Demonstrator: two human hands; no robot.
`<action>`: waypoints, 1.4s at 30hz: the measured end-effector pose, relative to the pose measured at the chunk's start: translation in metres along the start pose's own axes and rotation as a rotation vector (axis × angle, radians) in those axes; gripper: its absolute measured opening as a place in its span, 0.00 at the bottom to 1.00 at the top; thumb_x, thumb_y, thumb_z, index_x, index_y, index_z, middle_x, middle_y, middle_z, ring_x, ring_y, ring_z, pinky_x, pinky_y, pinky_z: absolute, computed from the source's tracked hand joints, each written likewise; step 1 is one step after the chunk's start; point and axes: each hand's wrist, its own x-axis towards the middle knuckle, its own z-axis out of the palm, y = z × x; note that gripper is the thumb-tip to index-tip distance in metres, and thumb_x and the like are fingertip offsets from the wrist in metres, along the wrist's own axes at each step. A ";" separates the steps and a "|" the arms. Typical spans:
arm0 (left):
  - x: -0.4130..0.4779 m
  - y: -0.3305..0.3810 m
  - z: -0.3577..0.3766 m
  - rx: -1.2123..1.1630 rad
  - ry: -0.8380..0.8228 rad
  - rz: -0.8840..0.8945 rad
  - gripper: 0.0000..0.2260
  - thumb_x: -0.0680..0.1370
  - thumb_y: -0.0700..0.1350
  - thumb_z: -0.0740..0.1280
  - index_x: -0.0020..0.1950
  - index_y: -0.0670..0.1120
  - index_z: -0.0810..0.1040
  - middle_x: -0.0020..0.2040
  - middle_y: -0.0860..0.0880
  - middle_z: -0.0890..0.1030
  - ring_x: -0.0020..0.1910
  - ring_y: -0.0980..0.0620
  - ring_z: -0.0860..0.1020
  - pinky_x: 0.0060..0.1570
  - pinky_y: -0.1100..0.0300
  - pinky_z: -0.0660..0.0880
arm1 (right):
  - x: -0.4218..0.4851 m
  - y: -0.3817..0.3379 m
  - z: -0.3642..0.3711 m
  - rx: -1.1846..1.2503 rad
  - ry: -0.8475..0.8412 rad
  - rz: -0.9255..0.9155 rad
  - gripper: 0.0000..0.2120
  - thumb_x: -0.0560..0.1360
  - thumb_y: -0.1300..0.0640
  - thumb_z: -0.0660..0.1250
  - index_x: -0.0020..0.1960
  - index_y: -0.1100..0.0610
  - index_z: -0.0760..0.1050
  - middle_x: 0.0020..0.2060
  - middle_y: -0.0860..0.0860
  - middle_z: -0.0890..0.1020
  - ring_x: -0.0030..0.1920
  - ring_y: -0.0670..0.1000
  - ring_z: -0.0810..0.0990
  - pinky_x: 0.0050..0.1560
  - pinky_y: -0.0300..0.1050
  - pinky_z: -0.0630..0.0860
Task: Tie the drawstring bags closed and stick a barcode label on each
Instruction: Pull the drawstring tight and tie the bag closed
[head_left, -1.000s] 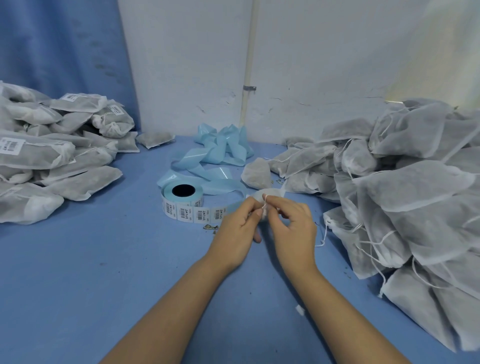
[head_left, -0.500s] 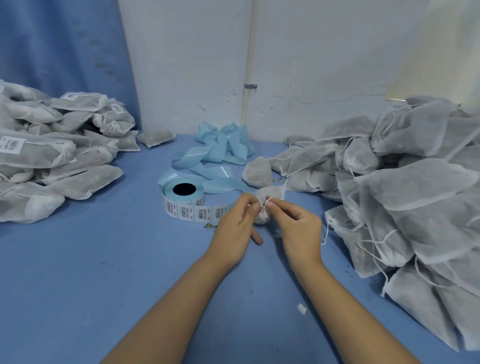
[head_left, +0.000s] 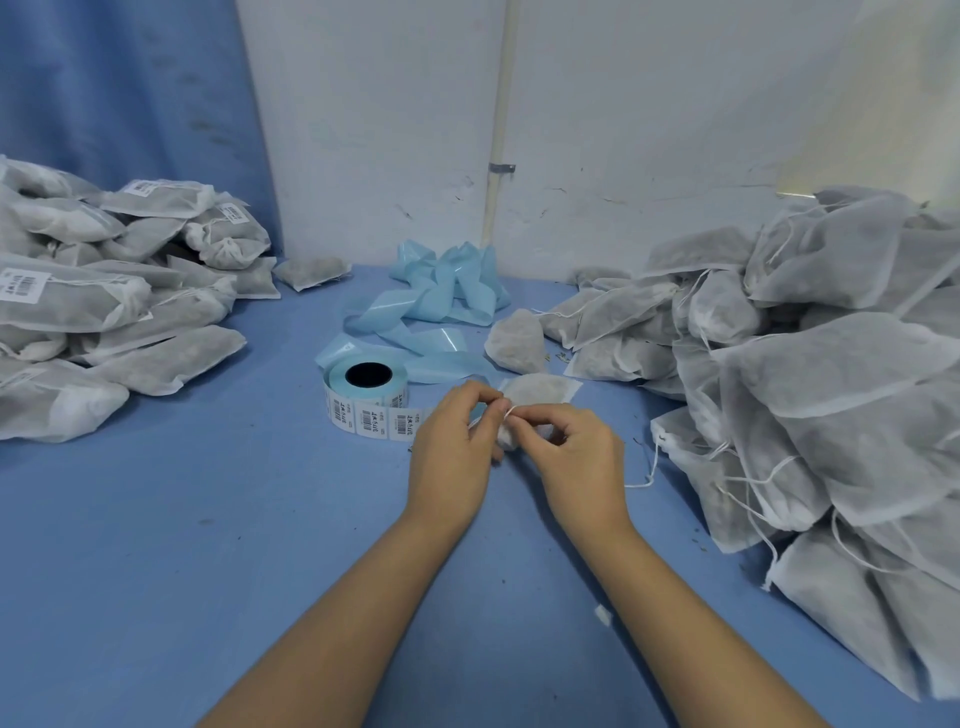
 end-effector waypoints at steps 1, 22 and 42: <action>-0.001 0.001 -0.001 -0.021 0.015 0.003 0.03 0.79 0.42 0.65 0.46 0.47 0.77 0.39 0.48 0.81 0.28 0.54 0.77 0.33 0.66 0.72 | -0.001 0.000 0.001 -0.034 0.008 -0.012 0.03 0.73 0.55 0.71 0.43 0.52 0.84 0.39 0.44 0.83 0.41 0.48 0.76 0.44 0.42 0.72; 0.001 0.003 0.002 -0.213 -0.123 -0.004 0.05 0.78 0.38 0.66 0.45 0.44 0.79 0.40 0.52 0.82 0.41 0.58 0.79 0.46 0.68 0.74 | 0.001 -0.008 0.005 0.739 -0.005 0.435 0.06 0.73 0.65 0.64 0.38 0.62 0.76 0.43 0.56 0.78 0.43 0.49 0.78 0.45 0.36 0.74; 0.003 0.003 0.001 -0.063 -0.068 -0.044 0.04 0.79 0.37 0.64 0.48 0.43 0.78 0.41 0.53 0.79 0.38 0.65 0.75 0.42 0.75 0.69 | 0.002 -0.008 -0.001 0.908 -0.025 0.459 0.05 0.77 0.65 0.62 0.43 0.62 0.75 0.35 0.53 0.81 0.36 0.47 0.80 0.34 0.36 0.72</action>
